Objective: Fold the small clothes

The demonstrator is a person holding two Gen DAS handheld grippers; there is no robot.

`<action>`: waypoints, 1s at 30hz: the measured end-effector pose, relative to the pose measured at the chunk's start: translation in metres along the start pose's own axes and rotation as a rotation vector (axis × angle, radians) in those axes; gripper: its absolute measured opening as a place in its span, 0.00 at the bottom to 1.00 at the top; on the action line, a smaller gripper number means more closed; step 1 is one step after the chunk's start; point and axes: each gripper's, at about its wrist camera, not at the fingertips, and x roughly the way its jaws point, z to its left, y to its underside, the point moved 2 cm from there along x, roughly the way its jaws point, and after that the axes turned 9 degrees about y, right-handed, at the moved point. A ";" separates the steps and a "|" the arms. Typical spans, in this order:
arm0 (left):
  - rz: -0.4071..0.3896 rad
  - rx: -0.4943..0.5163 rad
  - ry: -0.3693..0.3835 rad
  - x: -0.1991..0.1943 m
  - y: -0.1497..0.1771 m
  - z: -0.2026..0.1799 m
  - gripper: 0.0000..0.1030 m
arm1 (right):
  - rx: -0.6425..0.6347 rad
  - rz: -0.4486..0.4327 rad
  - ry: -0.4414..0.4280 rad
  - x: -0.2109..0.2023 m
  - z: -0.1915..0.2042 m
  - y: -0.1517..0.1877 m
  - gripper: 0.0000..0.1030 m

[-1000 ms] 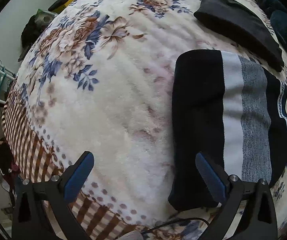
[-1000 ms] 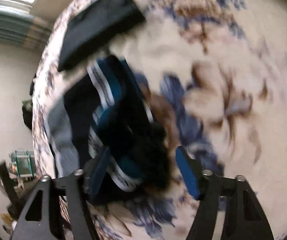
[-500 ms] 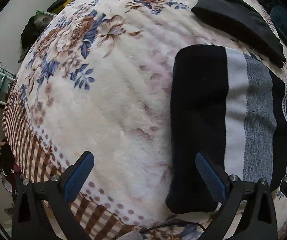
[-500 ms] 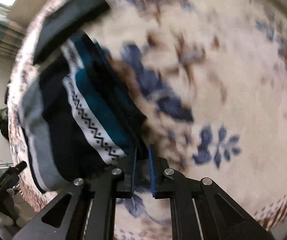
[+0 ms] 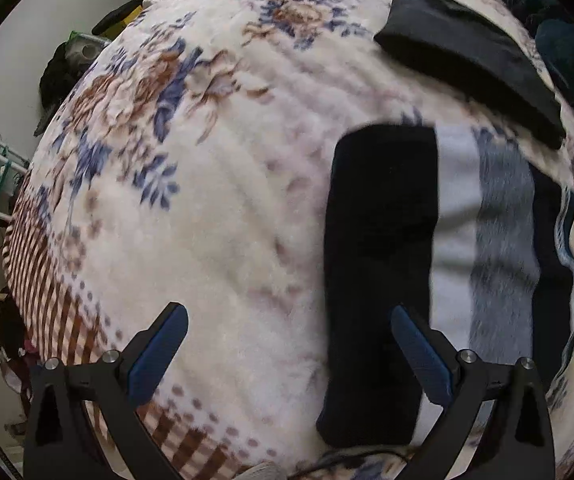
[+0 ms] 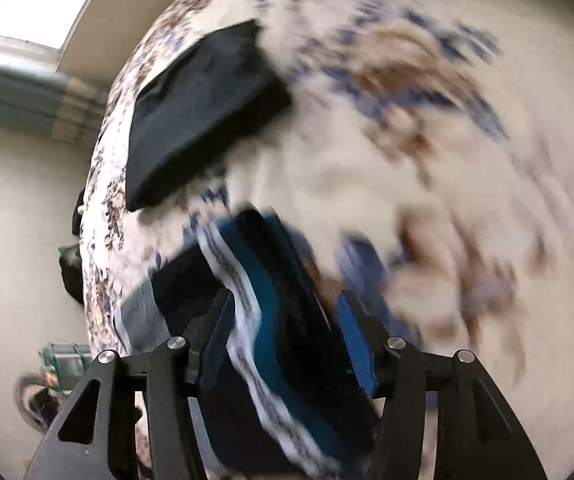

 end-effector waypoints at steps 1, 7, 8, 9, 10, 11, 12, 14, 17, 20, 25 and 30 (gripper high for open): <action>-0.014 0.000 0.000 0.000 -0.010 -0.002 1.00 | -0.030 -0.007 -0.002 0.009 0.010 -0.015 0.54; -0.068 0.018 -0.003 -0.001 -0.052 -0.012 1.00 | -0.222 0.089 -0.015 0.063 0.060 -0.052 0.18; -0.071 0.019 -0.005 -0.001 -0.055 -0.012 1.00 | -0.251 0.085 0.000 0.064 0.065 -0.050 0.06; -0.078 0.017 -0.005 -0.002 -0.059 -0.012 1.00 | -0.290 0.069 0.040 0.063 0.072 -0.048 0.06; -0.080 0.012 -0.005 -0.002 -0.061 -0.011 1.00 | -0.307 0.047 0.041 0.059 0.076 -0.045 0.06; -0.079 0.004 -0.005 -0.002 -0.063 -0.010 1.00 | -0.323 0.009 0.043 0.052 0.080 -0.046 0.06; -0.080 -0.005 -0.006 -0.002 -0.064 -0.008 1.00 | -0.331 -0.026 0.054 0.046 0.084 -0.047 0.05; -0.076 -0.022 -0.007 0.000 -0.065 -0.004 1.00 | -0.324 -0.073 0.075 0.038 0.087 -0.054 0.05; -0.064 -0.046 -0.005 0.005 -0.063 0.000 1.00 | -0.317 -0.076 0.112 0.044 0.087 -0.069 0.05; -0.047 -0.057 0.006 0.013 -0.061 0.000 1.00 | -0.292 -0.028 0.175 0.063 0.077 -0.080 0.05; -0.024 -0.038 0.025 0.034 -0.066 -0.009 1.00 | -0.162 0.096 0.040 0.055 0.044 -0.073 0.15; 0.003 -0.007 -0.040 0.067 -0.083 -0.010 1.00 | -0.094 0.217 -0.039 0.048 0.012 -0.027 0.45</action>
